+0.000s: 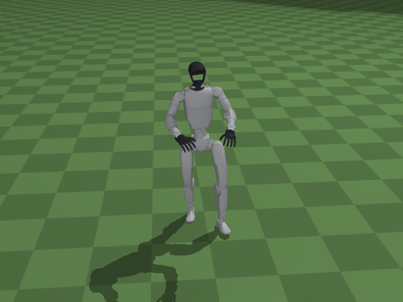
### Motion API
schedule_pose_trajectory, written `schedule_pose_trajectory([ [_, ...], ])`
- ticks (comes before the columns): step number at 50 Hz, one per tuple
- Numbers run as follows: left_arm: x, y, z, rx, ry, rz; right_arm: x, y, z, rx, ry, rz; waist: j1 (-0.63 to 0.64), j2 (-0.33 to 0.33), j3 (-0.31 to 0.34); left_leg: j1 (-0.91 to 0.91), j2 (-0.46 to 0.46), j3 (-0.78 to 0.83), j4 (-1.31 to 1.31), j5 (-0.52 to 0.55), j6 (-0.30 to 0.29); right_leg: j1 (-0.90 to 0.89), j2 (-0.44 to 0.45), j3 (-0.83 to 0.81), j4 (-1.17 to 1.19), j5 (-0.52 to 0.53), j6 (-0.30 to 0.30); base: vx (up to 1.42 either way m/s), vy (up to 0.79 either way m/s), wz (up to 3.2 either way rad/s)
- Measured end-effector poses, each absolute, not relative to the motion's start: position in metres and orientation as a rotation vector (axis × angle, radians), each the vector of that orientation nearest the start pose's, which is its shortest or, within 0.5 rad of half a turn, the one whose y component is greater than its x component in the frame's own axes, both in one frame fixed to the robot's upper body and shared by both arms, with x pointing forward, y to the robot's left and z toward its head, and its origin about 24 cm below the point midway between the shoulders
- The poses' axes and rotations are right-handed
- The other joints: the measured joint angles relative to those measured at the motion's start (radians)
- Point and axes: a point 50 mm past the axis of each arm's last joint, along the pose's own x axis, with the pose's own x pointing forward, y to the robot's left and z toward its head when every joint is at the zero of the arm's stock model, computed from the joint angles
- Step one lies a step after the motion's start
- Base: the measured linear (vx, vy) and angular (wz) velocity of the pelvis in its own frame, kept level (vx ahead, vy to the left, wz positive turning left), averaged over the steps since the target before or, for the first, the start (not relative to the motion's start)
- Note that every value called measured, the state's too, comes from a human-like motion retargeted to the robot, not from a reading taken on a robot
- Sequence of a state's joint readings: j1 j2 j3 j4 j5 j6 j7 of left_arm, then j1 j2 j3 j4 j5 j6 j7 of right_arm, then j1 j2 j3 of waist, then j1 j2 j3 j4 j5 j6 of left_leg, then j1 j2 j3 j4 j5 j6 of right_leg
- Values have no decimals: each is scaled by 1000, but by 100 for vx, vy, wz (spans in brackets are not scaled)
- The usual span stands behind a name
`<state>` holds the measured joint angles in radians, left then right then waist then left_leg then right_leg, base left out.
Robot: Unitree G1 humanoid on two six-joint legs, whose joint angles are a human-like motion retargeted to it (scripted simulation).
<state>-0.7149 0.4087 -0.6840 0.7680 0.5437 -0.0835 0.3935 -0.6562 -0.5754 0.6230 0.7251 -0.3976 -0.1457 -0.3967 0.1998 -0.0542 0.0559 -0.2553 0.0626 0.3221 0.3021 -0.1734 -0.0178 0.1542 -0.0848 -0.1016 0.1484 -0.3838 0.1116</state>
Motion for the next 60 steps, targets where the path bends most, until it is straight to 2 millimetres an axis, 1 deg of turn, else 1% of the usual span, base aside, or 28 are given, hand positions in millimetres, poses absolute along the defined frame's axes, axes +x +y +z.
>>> schedule_pose_trajectory([
  [4,357,136,64,1303,-276,-182,356,-184,77,-1216,-232,74,20,18,15,40,17,115,-283,78,-109,82,22,19,-12,-17,1,60,13,-46],
  [5,356,138,64,1306,-272,-184,356,-183,77,-1212,-231,75,25,18,15,49,16,140,-325,88,-132,101,22,24,-14,-18,2,64,16,-44],
  [6,354,139,59,1308,-261,-191,354,-182,72,-1209,-219,82,31,13,7,56,15,154,-333,89,-137,118,17,30,-14,-15,3,66,17,-43],
  [8,354,142,58,1319,-252,-193,353,-182,69,-1205,-207,83,40,5,-2,78,15,165,-349,114,-130,139,13,43,1,-7,0,67,19,-35],
  [10,353,145,56,1331,-240,-198,351,-183,64,-1200,-188,86,45,-4,-15,102,18,165,-329,137,-102,153,8,57,36,14,-6,70,20,-18],
  [13,347,149,44,1367,-208,-244,342,-180,49,-1168,-164,118,23,-7,-46,111,55,151,-197,81,-88,155,14,51,148,108,-21,73,23,14],
  [15,344,151,38,1382,-191,-261,336,-180,41,-1157,-142,135,5,-2,-56,140,69,130,-149,34,-79,120,16,30,294,205,-36,70,24,31],
  [17,343,153,35,1400,-179,-267,333,-180,36,-1150,-129,147,-15,5,-62,170,78,111,-123,-6,-73,34,8,3,503,294,-55,64,22,33],
  [18,343,153,35,1407,-176,-264,332,-181,35,-1148,-127,149,-26,7,-64,182,79,103,-114,-22,-71,-19,1,-9,609,317,-64,59,21,32],
  [20,345,155,38,1419,-173,-250,333,-182,37,-1145,-131,145,-49,11,-64,201,80,88,-100,-49,-74,-126,-16,-33,789,314,-86,55,19,35],
  [21,347,156,40,1424,-175,-242,334,-182,40,-1144,-138,142,-64,16,-61,208,81,78,-92,-60,-79,-173,-21,-46,844,285,-96,53,17,42],
  [24,351,155,46,1429,-187,-218,338,-184,48,-1150,-161,132,-114,34,-49,236,80,50,-83,-83,-99,-290,-24,-81,912,197,-116,51,14,52],
  [26,354,153,51,1422,-201,-200,340,-187,53,-1161,-173,122,-148,47,-37,260,74,35,-92,-91,-108,-351,-24,-108,873,158,-122,49,10,58],
  [28,356,150,55,1410,-215,-191,342,-188,58,-1163,-186,116,-184,59,-23,283,71,16,-89,-107,-112,-387,-30,-152,774,134,-123,50,6,61],
  [30,358,147,59,1393,-230,-179,344,-188,62,-1164,-194,107,-217,63,-8,310,61,-1,-91,-125,-114,-405,-43,-203,620,132,-118,50,3,59],
  [32,360,143,63,1371,-244,-169,346,-189,64,-1166,-197,101,-249,52,5,339,35,-17,-97,-143,-114,-400,-56,-249,404,168,-99,52,0,63],
  [35,362,138,68,1333,-260,-159,347,-189,66,-1179,-197,95,-296,16,24,396,-22,-45,-105,-174,-115,-366,-75,-297,27,249,-40,56,-5,68],
  [38,365,137,70,1329,-261,-153,348,-186,66,-1202,-197,102,-325,-4,38,465,-42,-60,-117,-203,-121,-341,-72,-333,-217,263,42,61,-11,42],
  [40,365,137,68,1331,-255,-156,348,-184,65,-1212,-197,112,-333,-2,33,501,-35,-60,-117,-213,-123,-349,-68,-336,-236,250,67,64,-14,15],
  [45,358,137,54,1316,-221,-176,342,-186,56,-1208,-170,130,-340,-4,-21,540,-34,-80,-31,-186,-109,-284,-75,-292,-236,365,24,71,-19,14],
  [47,351,136,43,1310,-208,-210,336,-184,47,-1193,-160,172,-338,-5,-55,519,-21,-82,69,-140,-80,-300,-103,-291,-119,297,56,75,-24,4],
  [50,344,137,34,1306,-185,-216,329,-186,37,-1205,-134,192,-315,-8,-81,445,10,-80,289,-2,-60,-282,-118,-271,-16,198,32,70,-27,-11],
  [53,342,137,34,1288,-188,-215,326,-189,35,-1217,-121,199,-277,1,-96,294,64,-74,576,73,-18,-268,-107,-248,37,147,9,61,-25,-25],
  [55,342,138,35,1286,-196,-212,325,-190,35,-1220,-120,197,-242,-5,-96,212,84,-57,706,54,12,-253,-104,-226,58,123,9,56,-22,-45],
  [56,343,138,38,1286,-199,-205,326,-192,36,-1221,-121,184,-224,-6,-92,178,89,-45,741,24,21,-216,-91,-220,8,122,-12,54,-19,-53],
  [57,344,139,40,1288,-202,-203,327,-192,37,-1221,-123,178,-204,-9,-88,149,93,-30,764,-9,30,-195,-84,-209,-10,117,-18,53,-17,-70],
  [58,345,140,41,1292,-207,-208,327,-190,37,-1219,-128,184,-178,-15,-86,129,95,-6,765,-50,38,-207,-89,-188,35,103,6,53,-15,-83],
  [60,347,141,44,1295,-207,-203,328,-191,39,-1220,-133,169,-132,-25,-78,96,79,37,716,-117,40,-154,-81,-164,-27,95,-12,52,-12,-86],
])
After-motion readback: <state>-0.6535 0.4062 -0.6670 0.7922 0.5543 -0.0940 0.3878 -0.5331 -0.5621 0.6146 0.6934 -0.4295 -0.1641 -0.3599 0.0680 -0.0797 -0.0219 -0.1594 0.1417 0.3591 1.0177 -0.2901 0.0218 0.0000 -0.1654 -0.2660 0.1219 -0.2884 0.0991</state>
